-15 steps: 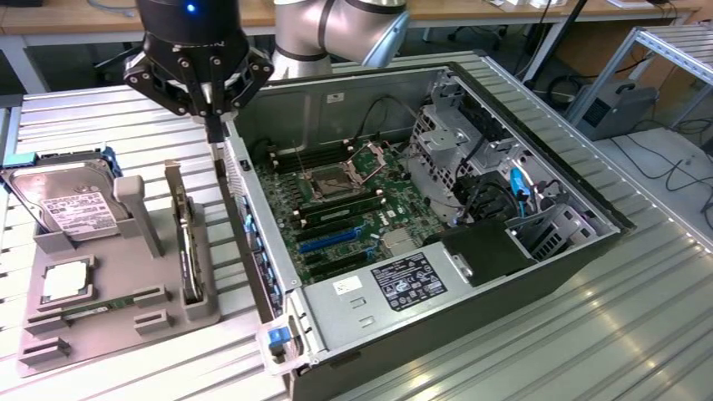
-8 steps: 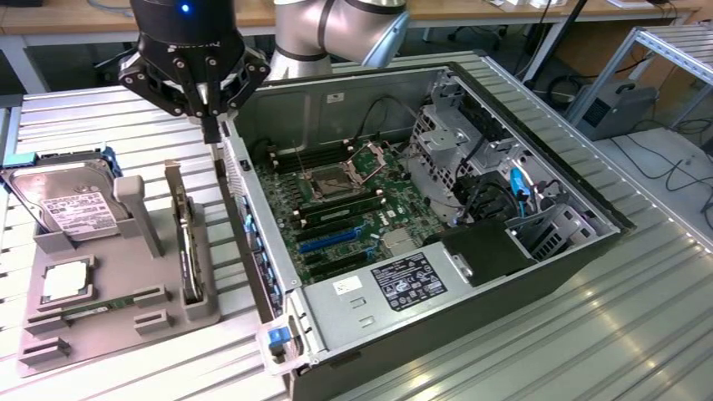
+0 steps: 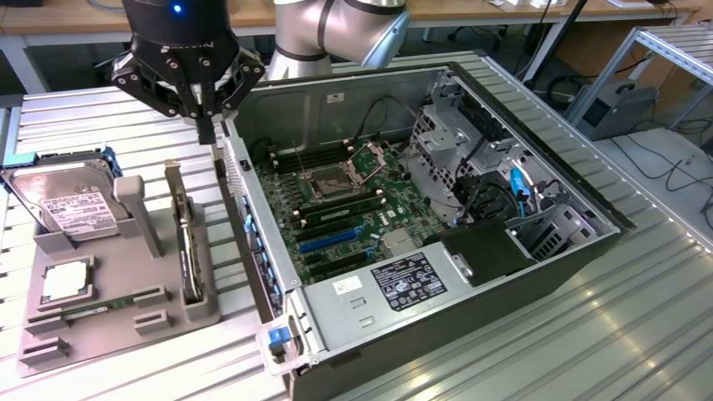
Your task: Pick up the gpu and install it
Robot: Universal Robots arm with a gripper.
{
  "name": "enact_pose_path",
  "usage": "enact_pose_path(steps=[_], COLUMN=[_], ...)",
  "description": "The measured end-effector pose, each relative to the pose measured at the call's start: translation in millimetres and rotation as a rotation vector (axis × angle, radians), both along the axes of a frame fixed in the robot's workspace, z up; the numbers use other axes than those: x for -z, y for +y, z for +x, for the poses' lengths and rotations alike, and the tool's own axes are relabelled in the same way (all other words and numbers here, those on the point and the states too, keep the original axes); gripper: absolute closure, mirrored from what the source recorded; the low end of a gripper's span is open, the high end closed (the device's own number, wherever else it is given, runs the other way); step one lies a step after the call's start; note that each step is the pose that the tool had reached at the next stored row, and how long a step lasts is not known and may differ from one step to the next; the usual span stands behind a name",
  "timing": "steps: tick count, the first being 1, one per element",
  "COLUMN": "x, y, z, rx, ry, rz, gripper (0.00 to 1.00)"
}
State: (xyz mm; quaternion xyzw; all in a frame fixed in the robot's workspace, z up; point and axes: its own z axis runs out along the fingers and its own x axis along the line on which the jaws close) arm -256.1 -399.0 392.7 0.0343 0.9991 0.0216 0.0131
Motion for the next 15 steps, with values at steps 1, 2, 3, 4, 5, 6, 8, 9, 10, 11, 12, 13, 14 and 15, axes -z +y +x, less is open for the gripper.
enact_pose_path(steps=[1,2,3,4,5,6,8,9,10,11,12,13,14,15], x=[0.0,0.0,0.0,0.0,0.0,0.1,0.1,0.1,0.1,0.1,0.1,0.1,0.1,0.2], y=[0.0,0.0,0.0,0.0,0.0,0.0,0.0,0.0,0.0,0.0,0.0,0.0,0.0,0.0], z=[-0.8,-2.2,-2.8,-3.5,-4.2,-4.8,-6.0,-6.5,-7.2,-7.9,-8.5,-9.2,-9.8,-10.8], rx=[0.000,0.000,0.000,0.000,0.000,0.000,0.000,0.000,0.000,0.000,0.000,0.000,0.000,0.000], ry=[0.0000,0.0000,0.0001,0.0000,0.0000,0.0000,0.0000,0.0000,0.0000,0.0000,0.0000,0.0000,0.0000,0.0000], rz=[0.0000,0.0000,0.0000,0.0000,0.0000,0.0000,0.0000,0.0000,0.0000,0.0000,0.0000,0.0000,0.0000,0.0000], gripper=[0.89,0.89,0.89,0.89,0.89,0.89,0.89,0.89,0.89,0.89,0.89,0.89,0.89,0.89])
